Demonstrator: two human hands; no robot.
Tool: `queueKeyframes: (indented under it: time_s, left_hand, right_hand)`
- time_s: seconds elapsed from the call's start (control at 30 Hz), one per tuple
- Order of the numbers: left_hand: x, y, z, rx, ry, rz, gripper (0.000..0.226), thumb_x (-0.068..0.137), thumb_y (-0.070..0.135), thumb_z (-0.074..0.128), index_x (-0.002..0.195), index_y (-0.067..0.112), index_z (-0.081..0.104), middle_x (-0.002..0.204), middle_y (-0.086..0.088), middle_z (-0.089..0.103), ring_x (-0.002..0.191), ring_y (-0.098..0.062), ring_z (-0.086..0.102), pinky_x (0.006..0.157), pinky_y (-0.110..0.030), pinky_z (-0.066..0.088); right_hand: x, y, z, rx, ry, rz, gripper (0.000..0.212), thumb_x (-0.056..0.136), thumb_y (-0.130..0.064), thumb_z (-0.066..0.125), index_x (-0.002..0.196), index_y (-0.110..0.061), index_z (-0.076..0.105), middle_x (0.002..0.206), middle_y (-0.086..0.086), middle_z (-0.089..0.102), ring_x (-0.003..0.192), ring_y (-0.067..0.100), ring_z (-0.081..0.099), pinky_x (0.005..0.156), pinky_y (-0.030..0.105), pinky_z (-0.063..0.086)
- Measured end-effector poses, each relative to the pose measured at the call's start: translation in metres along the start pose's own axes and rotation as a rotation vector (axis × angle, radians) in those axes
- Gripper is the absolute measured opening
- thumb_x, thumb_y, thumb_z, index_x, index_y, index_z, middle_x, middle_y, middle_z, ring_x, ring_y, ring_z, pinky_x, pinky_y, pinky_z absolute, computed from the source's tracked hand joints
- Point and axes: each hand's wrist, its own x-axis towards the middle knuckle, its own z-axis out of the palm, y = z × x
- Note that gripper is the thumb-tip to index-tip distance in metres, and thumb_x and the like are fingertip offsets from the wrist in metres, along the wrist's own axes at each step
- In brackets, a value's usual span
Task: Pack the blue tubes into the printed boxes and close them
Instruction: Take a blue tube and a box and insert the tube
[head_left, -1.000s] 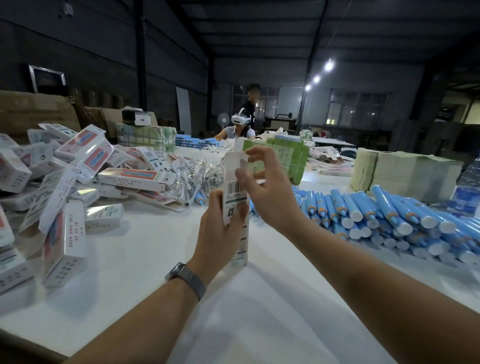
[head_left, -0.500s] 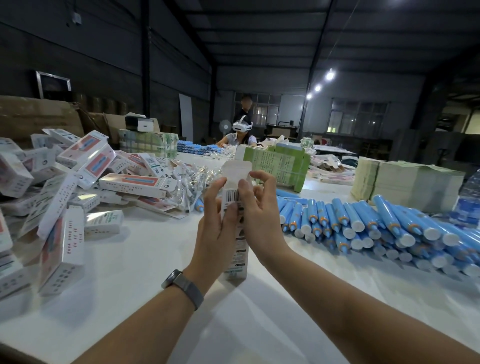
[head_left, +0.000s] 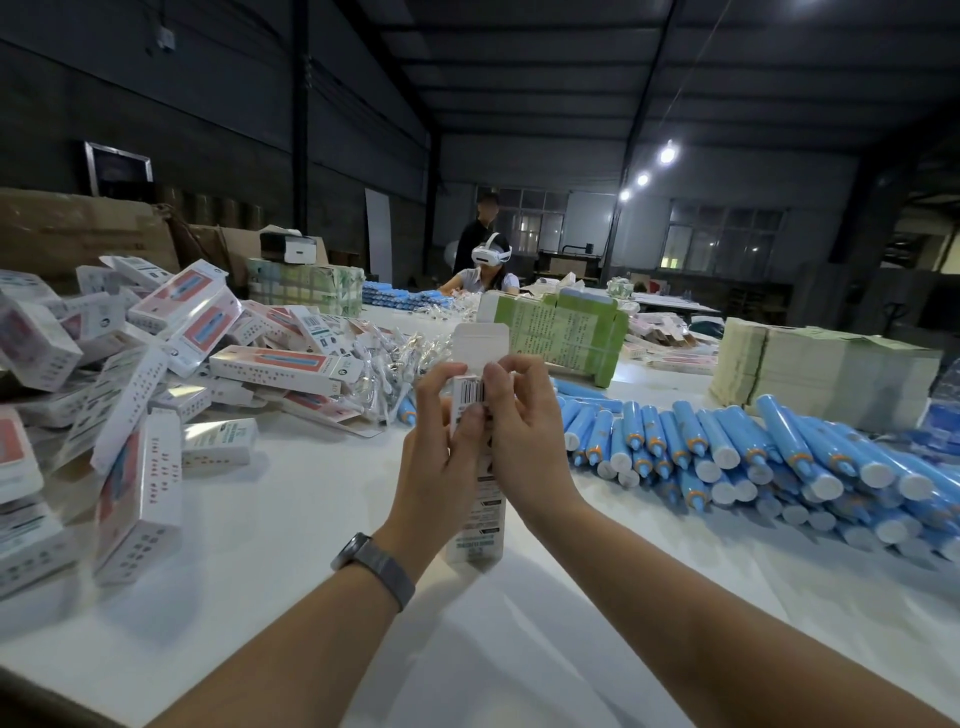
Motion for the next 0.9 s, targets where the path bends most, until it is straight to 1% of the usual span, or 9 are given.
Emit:
queueKeyframes:
  time_s: [0.07,0.17,0.23,0.33,0.47,0.57,0.7,0.8,0.9]
  left_hand:
    - [0.0,0.0,-0.001,-0.003,-0.003,0.007,0.027,0.094,0.052,0.042,0.12,0.061,0.039,0.094,-0.005,0.068,0.078,-0.027,0.069,0.069,-0.057,0.056]
    - [0.001,-0.001,-0.001,-0.004,-0.017,0.015,0.026,0.095,0.052,0.041,0.12,0.059,0.039,0.093,-0.009,0.067,0.079,-0.027,0.07,0.069,-0.057,0.056]
    - [0.002,-0.001,-0.001,-0.018,-0.019,0.014,0.025,0.096,0.049,0.042,0.119,0.059,0.04,0.094,-0.002,0.067,0.079,-0.023,0.07,0.068,-0.051,0.059]
    - [0.003,-0.002,-0.002,-0.06,-0.013,0.007,0.027,0.101,0.036,0.04,0.118,0.058,0.041,0.099,0.017,0.068,0.08,-0.01,0.07,0.067,-0.034,0.059]
    - [0.002,-0.001,-0.001,-0.094,-0.02,-0.013,0.03,0.102,0.034,0.038,0.12,0.058,0.04,0.108,0.023,0.067,0.087,-0.012,0.071,0.072,-0.033,0.06]
    - [0.0,0.0,0.001,-0.107,-0.026,-0.007,0.032,0.103,0.033,0.039,0.125,0.056,0.036,0.112,0.024,0.066,0.092,-0.012,0.071,0.073,-0.029,0.059]
    - [0.0,-0.002,0.002,-0.113,0.004,-0.046,0.041,0.1,0.033,0.044,0.128,0.058,0.027,0.106,0.025,0.069,0.091,-0.007,0.071,0.078,-0.027,0.058]
    - [0.0,-0.001,0.002,-0.098,-0.002,-0.047,0.044,0.1,0.034,0.044,0.131,0.063,0.03,0.11,0.017,0.071,0.098,-0.012,0.071,0.088,-0.041,0.057]
    - [0.001,-0.001,0.001,-0.078,-0.021,-0.045,0.047,0.1,0.029,0.045,0.134,0.059,0.033,0.105,0.01,0.071,0.088,-0.02,0.07,0.084,-0.058,0.056]
  right_hand:
    - [0.001,0.0,-0.003,-0.033,-0.005,-0.012,0.012,0.101,-0.026,0.053,0.092,-0.019,0.052,0.086,0.016,0.063,0.08,0.042,0.064,0.074,0.061,0.052]
    - [0.004,0.001,-0.008,-0.082,-0.031,-0.03,0.016,0.1,-0.026,0.057,0.085,-0.026,0.053,0.077,0.001,0.062,0.071,0.02,0.063,0.069,0.048,0.054]
    - [0.008,0.001,-0.011,-0.141,-0.023,-0.051,0.017,0.097,-0.028,0.062,0.081,-0.028,0.054,0.079,-0.008,0.065,0.078,0.009,0.065,0.07,0.036,0.055]
    - [0.014,-0.002,-0.011,-0.154,0.006,-0.079,0.018,0.091,-0.023,0.07,0.08,-0.028,0.057,0.09,-0.008,0.069,0.092,0.017,0.066,0.084,0.044,0.054]
    - [0.018,-0.009,-0.012,-0.129,-0.015,-0.127,0.034,0.086,-0.018,0.074,0.103,-0.036,0.051,0.1,-0.003,0.069,0.094,0.02,0.067,0.082,0.048,0.056]
    - [0.016,-0.01,-0.016,-0.141,-0.053,-0.162,0.044,0.09,-0.021,0.071,0.116,-0.048,0.048,0.097,-0.004,0.068,0.09,0.016,0.067,0.077,0.034,0.058]
    - [0.013,-0.007,-0.018,-0.284,-0.069,-0.267,0.016,0.091,-0.011,0.067,0.097,-0.026,0.071,0.093,-0.01,0.066,0.089,0.008,0.065,0.068,0.02,0.05]
    - [0.008,-0.003,-0.021,-0.32,-0.085,-0.274,0.016,0.092,-0.011,0.065,0.099,-0.024,0.072,0.1,-0.013,0.063,0.093,0.008,0.064,0.069,0.017,0.05]
    - [0.005,-0.004,-0.024,-0.299,-0.096,-0.256,0.015,0.091,-0.021,0.062,0.099,-0.028,0.072,0.103,-0.016,0.062,0.096,0.009,0.063,0.072,0.018,0.049]
